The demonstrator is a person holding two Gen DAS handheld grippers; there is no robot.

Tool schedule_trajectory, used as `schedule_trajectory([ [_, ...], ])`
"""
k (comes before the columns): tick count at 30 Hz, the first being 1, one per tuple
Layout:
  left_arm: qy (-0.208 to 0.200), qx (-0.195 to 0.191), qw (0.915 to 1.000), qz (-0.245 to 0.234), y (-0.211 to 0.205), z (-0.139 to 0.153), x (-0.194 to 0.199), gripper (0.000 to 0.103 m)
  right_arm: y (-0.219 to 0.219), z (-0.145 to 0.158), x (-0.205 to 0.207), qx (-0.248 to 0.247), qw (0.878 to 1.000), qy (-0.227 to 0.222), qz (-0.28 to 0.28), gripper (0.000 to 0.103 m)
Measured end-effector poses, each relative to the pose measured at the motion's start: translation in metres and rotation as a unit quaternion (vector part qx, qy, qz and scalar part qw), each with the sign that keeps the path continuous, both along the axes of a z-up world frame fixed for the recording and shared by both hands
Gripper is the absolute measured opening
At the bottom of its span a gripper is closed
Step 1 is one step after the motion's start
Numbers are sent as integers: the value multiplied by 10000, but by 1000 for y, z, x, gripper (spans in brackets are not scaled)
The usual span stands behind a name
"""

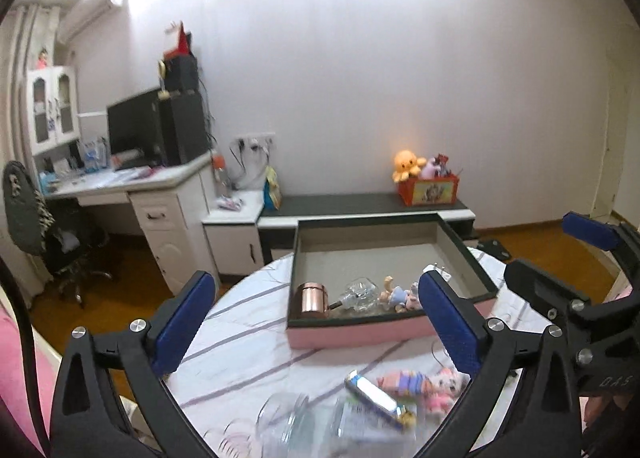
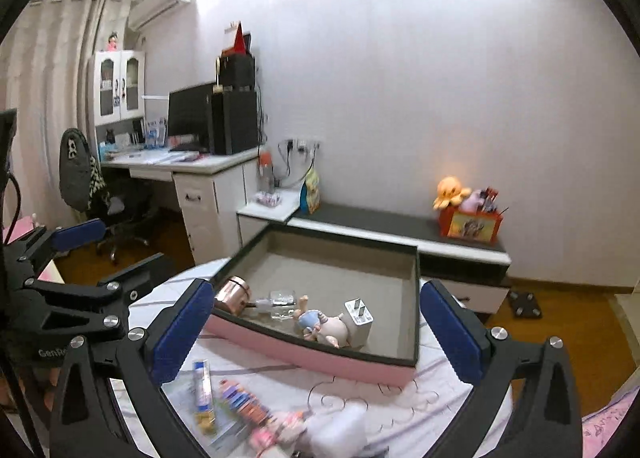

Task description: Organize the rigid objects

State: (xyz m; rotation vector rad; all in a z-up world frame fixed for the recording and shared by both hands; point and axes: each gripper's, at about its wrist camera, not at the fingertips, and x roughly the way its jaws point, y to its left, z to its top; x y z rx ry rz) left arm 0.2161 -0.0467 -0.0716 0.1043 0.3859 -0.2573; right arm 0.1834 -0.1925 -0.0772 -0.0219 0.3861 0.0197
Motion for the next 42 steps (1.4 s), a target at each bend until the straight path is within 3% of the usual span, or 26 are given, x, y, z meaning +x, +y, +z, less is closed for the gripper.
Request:
schedule_trajectory([
  [9,-682,74,9967,433,14,17,-94,103,22,18,-87,51,9985,-537,10,103],
  [12,-916,192,9938,604,18,21,-118,103,27,23,-107,72,9977,-675,67,103],
  [19,-1153,16,9906,740,34,36,-154,103,40,34,-148,102,9955,-928,150,103],
  [27,-1273,-37,9892,729,39,42,-167,103,47,42,-171,111,9939,-1087,180,103],
  [42,-1250,-95,9895,716,39,42,-166,103,48,45,-174,76,9935,-1119,170,103],
])
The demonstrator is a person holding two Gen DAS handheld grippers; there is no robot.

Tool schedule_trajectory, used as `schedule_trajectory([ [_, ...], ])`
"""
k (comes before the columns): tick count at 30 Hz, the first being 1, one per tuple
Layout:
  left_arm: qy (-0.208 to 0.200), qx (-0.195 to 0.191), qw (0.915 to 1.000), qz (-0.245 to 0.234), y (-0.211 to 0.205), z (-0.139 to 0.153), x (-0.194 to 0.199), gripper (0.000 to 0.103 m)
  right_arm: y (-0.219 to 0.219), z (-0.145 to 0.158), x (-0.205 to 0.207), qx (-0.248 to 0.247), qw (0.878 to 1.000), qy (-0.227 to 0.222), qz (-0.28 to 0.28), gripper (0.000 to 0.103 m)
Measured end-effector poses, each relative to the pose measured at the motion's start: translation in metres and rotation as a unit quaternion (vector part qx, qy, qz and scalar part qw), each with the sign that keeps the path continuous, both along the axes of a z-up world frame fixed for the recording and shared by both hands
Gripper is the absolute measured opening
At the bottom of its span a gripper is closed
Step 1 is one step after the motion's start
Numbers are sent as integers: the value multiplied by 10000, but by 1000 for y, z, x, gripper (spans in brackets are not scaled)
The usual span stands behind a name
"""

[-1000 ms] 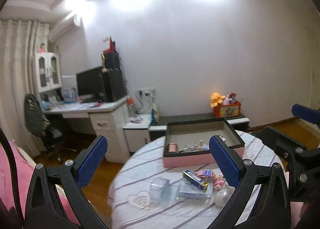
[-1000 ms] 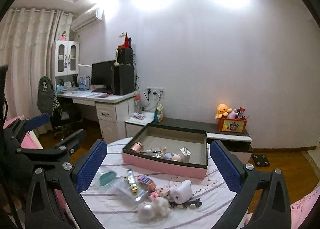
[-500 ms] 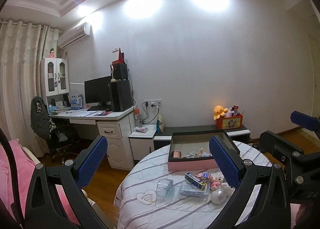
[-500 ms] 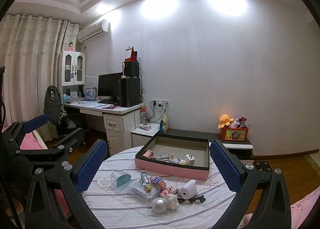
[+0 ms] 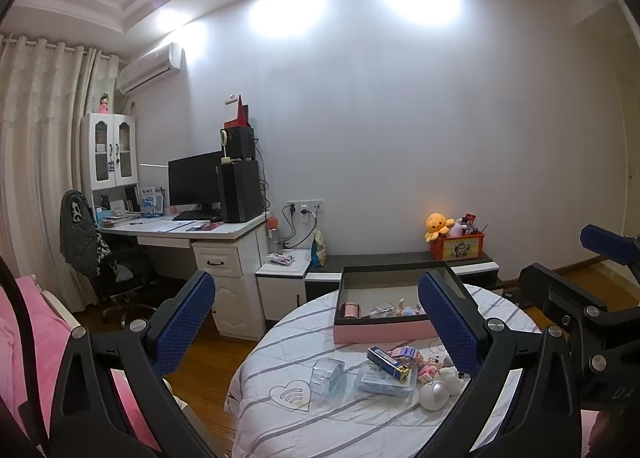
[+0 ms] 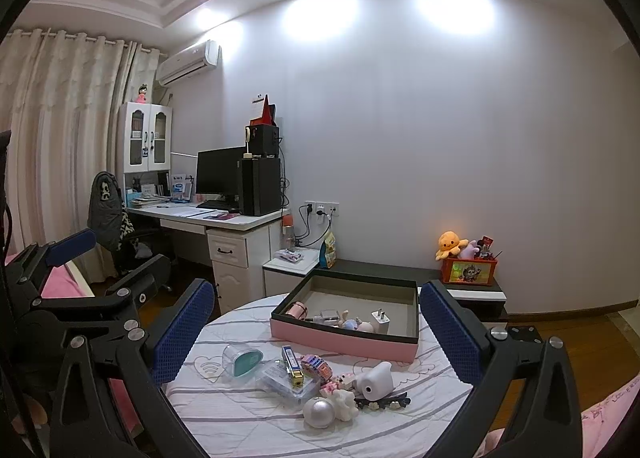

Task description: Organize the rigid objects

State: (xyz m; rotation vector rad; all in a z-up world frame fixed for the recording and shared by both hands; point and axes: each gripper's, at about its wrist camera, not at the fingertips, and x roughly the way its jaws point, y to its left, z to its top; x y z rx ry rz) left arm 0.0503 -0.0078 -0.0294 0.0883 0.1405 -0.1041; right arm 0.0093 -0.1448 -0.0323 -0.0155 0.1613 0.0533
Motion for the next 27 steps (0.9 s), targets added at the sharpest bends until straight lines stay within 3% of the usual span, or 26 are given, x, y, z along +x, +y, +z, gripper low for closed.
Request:
schedule_trajectory([
  [27,-7,1,10000,-20,1,3,-3,103,0,2,-1,0,10000,-3,12,103],
])
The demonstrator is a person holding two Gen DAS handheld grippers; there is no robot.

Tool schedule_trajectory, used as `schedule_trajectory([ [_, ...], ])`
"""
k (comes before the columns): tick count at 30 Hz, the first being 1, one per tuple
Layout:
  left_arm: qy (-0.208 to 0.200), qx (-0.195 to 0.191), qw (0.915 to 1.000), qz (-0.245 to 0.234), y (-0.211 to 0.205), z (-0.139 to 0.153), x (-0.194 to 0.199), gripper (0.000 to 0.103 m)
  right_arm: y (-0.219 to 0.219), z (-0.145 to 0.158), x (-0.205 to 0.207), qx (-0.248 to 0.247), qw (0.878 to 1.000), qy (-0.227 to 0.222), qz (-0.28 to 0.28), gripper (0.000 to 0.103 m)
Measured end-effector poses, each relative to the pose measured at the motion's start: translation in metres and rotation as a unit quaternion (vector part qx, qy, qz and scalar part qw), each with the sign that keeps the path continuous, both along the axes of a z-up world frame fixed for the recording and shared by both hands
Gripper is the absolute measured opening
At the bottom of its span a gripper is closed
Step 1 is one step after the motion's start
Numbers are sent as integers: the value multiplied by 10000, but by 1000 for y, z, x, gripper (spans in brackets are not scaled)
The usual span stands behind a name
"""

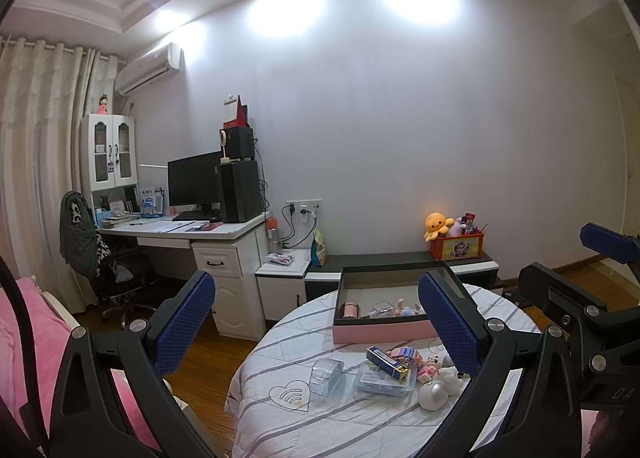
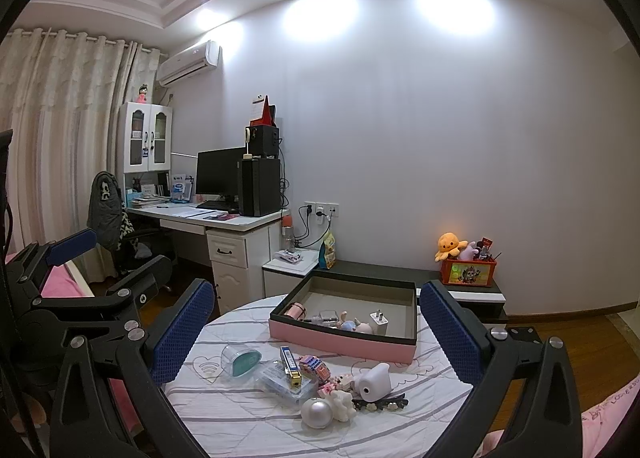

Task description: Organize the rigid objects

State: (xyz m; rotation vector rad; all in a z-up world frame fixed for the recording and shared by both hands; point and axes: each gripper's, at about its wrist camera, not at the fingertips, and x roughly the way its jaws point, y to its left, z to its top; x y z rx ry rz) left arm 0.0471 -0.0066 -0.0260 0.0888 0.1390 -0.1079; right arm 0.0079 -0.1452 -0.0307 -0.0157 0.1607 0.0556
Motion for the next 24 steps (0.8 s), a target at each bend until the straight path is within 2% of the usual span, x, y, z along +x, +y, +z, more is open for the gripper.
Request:
schedule_trajectory([
  [14,121,-25,9999,-94,-1,-2,6,103,0,0,0,6,10000,27,-5,103],
  [19,336,-110,9989,-306,-1,-9,15,103,-5,-5,3,51,9999,94,-30,103],
  [24,446,-74,9985,-313,-4,-18,25,103,-12,-14,10,141,9996,233,-59,103],
])
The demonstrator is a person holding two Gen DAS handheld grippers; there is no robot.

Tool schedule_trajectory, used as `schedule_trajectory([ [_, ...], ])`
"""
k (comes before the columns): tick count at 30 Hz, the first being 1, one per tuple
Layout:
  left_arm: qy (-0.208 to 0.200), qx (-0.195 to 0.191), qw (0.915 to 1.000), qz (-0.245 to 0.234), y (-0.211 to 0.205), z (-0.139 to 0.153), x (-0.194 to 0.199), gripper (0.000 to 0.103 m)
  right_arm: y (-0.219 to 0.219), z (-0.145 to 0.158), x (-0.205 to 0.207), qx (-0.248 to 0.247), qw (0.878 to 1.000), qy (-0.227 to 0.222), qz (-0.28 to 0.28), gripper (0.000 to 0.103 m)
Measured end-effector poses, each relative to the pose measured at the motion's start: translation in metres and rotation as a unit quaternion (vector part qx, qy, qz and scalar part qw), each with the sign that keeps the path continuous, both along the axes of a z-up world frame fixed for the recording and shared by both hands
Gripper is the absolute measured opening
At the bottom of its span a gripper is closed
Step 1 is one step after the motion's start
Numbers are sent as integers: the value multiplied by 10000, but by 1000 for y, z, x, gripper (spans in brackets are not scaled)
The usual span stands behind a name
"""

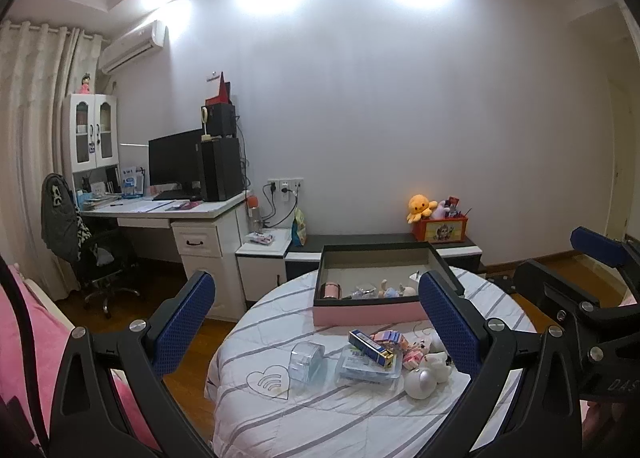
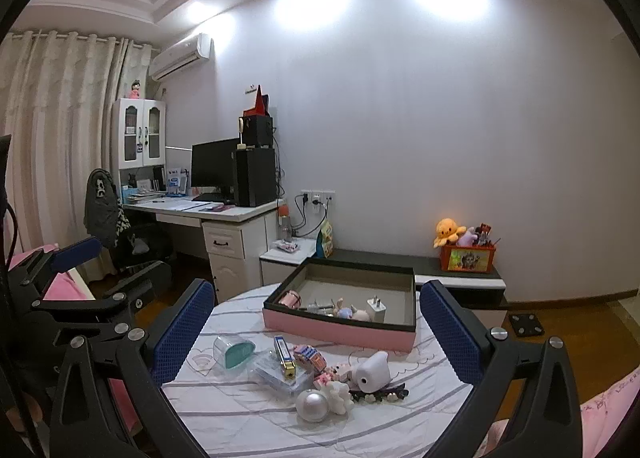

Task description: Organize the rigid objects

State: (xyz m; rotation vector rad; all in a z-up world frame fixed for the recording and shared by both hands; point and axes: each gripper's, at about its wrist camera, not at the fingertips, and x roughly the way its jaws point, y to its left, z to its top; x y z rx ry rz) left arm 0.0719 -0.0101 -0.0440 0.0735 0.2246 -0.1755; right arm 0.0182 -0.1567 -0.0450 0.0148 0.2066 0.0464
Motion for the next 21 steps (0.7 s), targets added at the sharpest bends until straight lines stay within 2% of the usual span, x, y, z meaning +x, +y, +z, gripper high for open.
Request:
schedule_trajectory([
  [3,61,-8,10000,57,1,-6,8,103,-6,-7,8,53,9999,97,-16,103],
  [8,391,47,9990,210,8,-26,31,103,-17,-28,22,131,9991,380,-93,103],
  [14,1102,86,9935,275,19,-67,66,103,-28,-79,58,206,9925,1196,-130,103],
  [21,1882,253,9813,316,28,-120,98,103,-28,-147,104,292,9737,2256,88,103],
])
